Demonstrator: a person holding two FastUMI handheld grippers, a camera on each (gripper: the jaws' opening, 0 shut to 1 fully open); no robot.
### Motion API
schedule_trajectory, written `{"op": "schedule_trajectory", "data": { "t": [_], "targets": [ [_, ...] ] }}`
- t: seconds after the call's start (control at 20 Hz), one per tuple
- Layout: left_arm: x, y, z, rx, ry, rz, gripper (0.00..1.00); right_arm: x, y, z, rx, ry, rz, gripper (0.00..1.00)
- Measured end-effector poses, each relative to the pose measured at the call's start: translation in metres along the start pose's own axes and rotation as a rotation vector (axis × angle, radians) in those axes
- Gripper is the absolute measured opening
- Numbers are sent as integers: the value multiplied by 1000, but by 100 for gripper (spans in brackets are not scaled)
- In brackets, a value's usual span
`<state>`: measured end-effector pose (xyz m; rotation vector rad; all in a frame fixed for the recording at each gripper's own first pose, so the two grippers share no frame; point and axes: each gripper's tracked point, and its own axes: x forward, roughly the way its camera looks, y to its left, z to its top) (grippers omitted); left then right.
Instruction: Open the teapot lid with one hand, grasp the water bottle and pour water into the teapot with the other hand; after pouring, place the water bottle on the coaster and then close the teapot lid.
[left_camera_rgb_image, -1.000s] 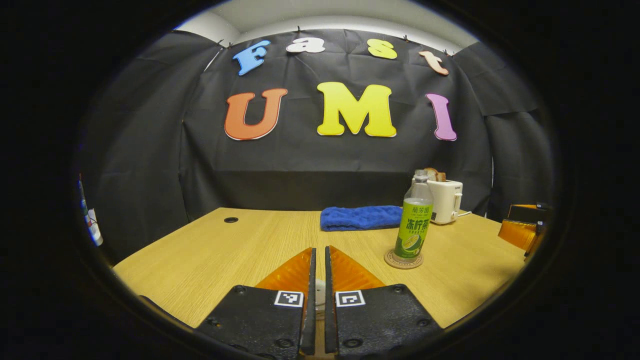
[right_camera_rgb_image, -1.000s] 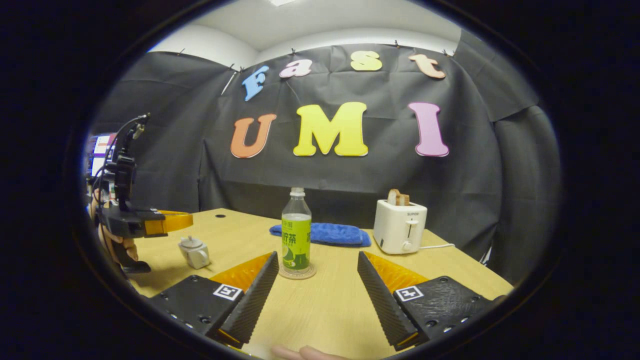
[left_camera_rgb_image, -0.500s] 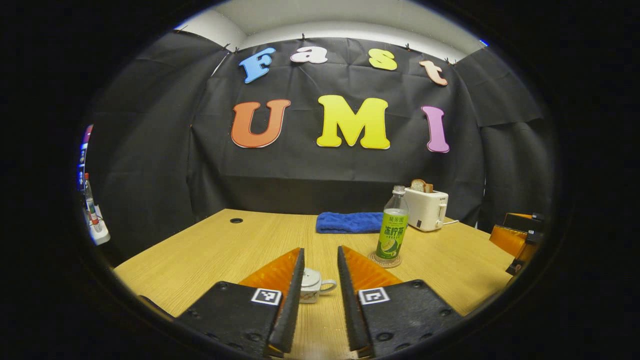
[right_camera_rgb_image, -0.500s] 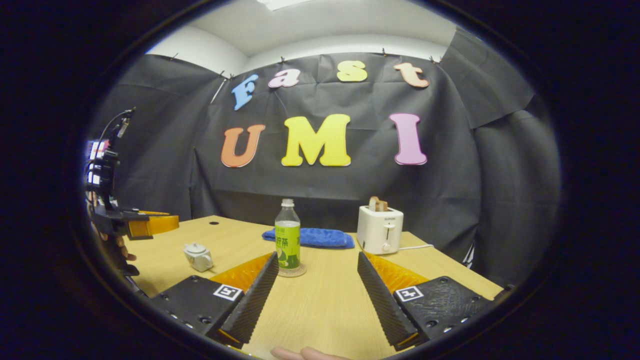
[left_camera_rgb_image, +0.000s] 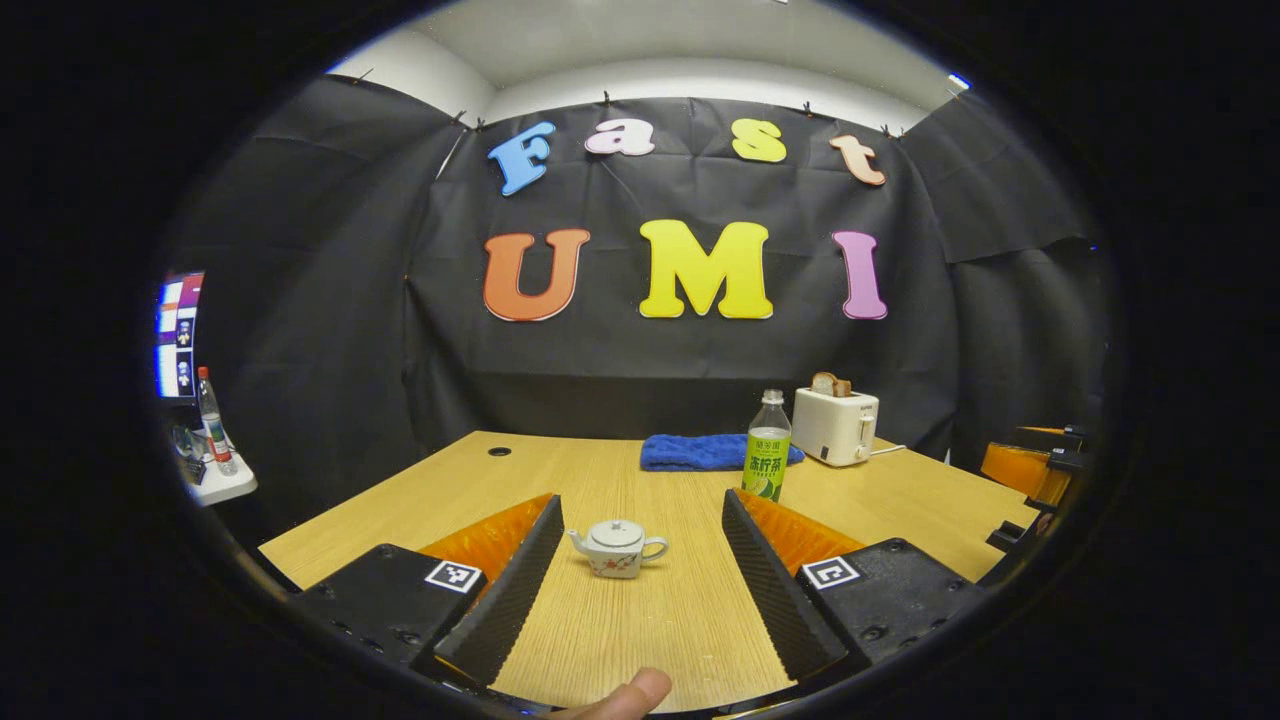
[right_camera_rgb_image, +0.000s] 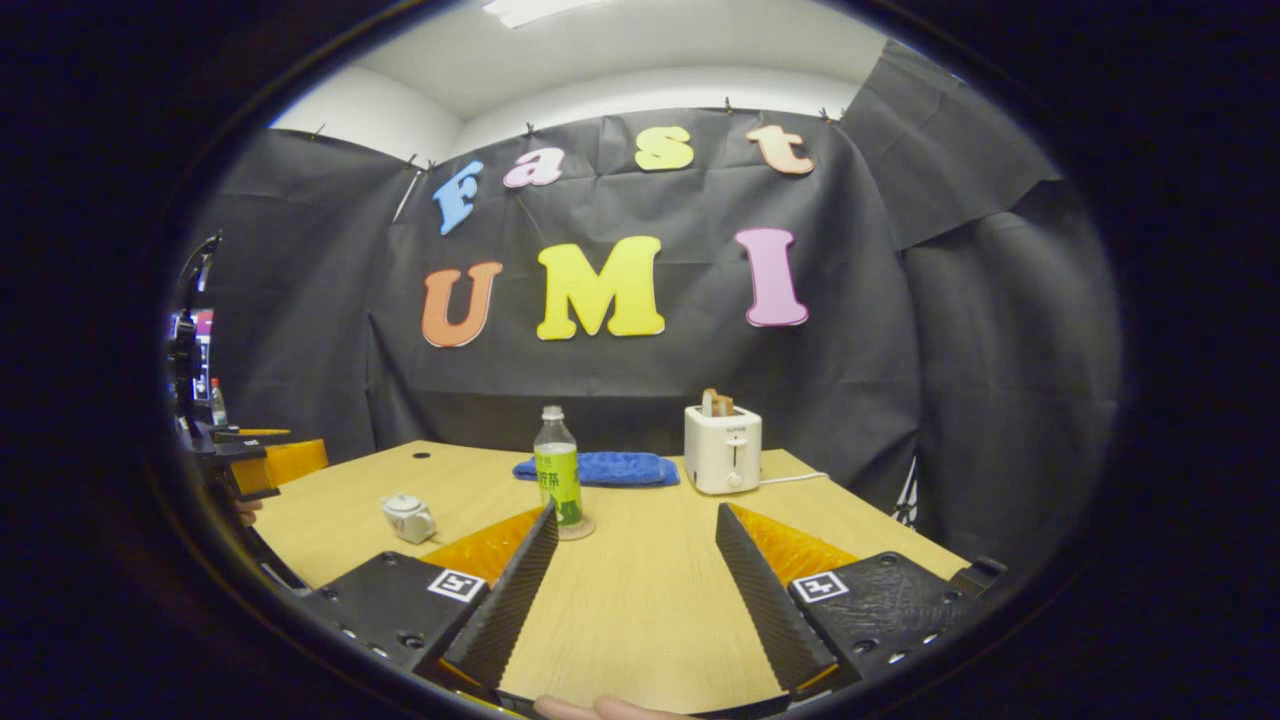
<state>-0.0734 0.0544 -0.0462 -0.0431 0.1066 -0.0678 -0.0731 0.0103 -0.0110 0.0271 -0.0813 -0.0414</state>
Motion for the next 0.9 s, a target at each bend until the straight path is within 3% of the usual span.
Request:
{"op": "schedule_trajectory", "data": {
  "t": [0.3, 0.55, 0.6, 0.9],
  "targets": [
    [-29, -1, -2, 33, -12, -7, 100, -18, 12, 6, -57, -8, 9, 95],
    [-35, -6, 0, 49, -31, -22, 100, -24, 23, -10, -79, 49, 26, 92],
    [-37, -8, 1, 53, -31, -26, 100, -25, 24, -11, -84, 53, 27, 98],
    [-39, -13, 0, 67, -36, -33, 100, -30, 21, -3, -109, 24, 13, 95]
  ]
}}
